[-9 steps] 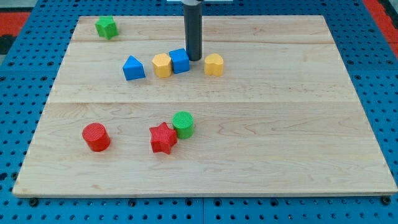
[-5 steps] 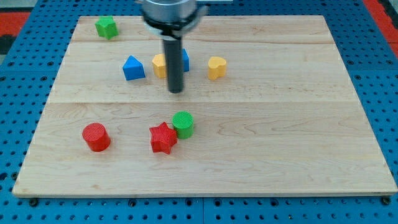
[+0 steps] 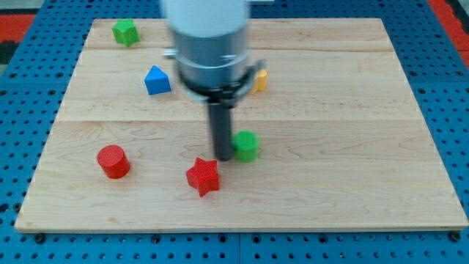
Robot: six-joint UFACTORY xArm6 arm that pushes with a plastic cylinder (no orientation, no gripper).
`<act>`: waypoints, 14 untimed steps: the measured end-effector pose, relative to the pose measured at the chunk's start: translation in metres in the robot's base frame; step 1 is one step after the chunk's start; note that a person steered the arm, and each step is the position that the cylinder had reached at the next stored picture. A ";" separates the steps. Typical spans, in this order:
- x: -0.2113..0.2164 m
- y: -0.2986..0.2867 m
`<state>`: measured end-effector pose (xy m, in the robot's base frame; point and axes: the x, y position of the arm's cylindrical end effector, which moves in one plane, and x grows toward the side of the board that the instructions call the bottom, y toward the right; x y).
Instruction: Place the green circle towards the top center
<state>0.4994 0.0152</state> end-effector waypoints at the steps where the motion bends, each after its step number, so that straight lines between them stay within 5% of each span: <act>1: -0.019 0.071; 3: -0.003 0.116; 5: -0.147 0.079; 6: -0.121 0.100; 8: -0.214 0.093; 11: -0.245 0.160; 12: -0.258 0.142; 13: -0.262 0.062; 14: -0.267 0.062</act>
<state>0.2325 0.0772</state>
